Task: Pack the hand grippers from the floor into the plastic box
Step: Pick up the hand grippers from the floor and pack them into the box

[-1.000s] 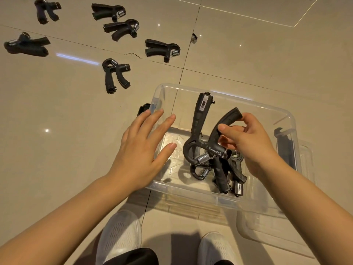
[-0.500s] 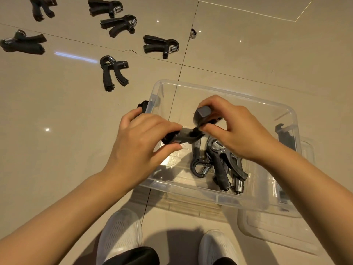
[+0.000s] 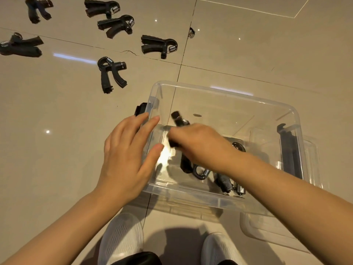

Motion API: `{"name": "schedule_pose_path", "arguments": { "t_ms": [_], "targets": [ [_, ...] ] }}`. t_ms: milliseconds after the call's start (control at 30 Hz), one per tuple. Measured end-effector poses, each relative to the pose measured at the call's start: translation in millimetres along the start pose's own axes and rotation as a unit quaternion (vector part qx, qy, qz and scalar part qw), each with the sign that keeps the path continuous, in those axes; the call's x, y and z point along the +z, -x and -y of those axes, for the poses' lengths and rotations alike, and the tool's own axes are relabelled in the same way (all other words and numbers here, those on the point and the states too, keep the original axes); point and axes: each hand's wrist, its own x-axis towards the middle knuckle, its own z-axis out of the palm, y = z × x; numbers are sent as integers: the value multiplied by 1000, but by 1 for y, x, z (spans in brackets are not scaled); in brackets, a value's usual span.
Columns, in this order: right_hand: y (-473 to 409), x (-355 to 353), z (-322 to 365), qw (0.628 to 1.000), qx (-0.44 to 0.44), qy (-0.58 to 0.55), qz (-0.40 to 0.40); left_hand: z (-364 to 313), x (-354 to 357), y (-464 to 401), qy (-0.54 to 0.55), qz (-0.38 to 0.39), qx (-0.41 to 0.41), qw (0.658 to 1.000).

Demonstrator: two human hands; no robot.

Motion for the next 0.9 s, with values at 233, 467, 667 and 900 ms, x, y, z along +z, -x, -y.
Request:
{"name": "schedule_pose_path", "arguments": {
  "t_ms": [233, 467, 667, 900],
  "targets": [
    [11, 66, -12, 974, -89, 53, 204, 4, 8, 3, 9, 22, -7, 1000],
    [15, 64, -18, 903, -24, 107, 415, 5, 8, 4, 25, 27, -8, 999],
    [20, 26, -34, 965, 99, 52, 235, 3, 5, 2, -21, 41, 14, 999],
    [73, 16, -58, 870, 402, 92, 269, -14, 10, 0, -100, 91, 126, 983]
  ]
}}
